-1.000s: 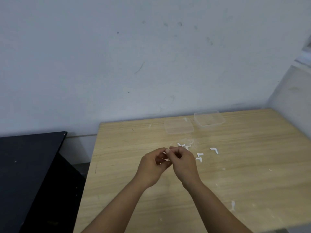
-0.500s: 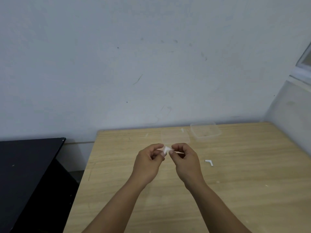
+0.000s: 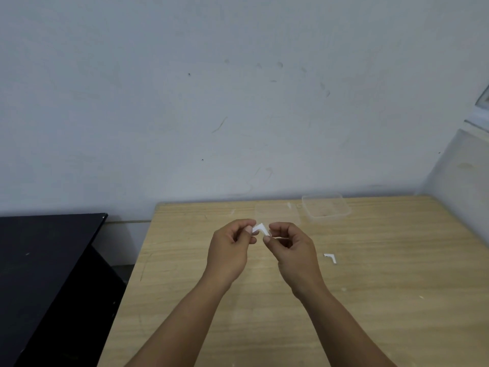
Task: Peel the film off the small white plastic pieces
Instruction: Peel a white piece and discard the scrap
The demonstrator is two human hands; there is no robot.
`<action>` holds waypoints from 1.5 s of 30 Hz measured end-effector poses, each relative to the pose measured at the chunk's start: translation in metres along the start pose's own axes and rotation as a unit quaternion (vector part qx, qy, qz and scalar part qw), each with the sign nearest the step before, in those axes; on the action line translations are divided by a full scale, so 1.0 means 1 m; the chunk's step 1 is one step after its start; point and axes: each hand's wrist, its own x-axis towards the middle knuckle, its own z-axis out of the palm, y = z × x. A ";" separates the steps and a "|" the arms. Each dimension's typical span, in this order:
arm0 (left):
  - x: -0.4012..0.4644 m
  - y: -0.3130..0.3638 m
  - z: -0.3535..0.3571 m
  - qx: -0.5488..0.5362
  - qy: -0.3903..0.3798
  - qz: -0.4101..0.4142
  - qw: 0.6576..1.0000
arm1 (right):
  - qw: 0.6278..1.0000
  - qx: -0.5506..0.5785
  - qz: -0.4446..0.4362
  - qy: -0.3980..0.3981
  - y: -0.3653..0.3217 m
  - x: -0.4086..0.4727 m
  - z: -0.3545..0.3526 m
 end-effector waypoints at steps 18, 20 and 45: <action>0.012 0.008 -0.006 0.012 -0.048 0.035 0.998 | 0.999 0.033 0.024 -0.029 -0.010 0.004 0.004; 0.013 0.009 -0.005 -0.017 -0.048 0.026 0.998 | 0.999 0.040 0.026 -0.018 -0.009 0.005 0.005; 0.012 -0.001 -0.009 0.208 0.013 0.291 0.934 | 0.998 0.054 0.038 -0.023 -0.022 -0.002 0.010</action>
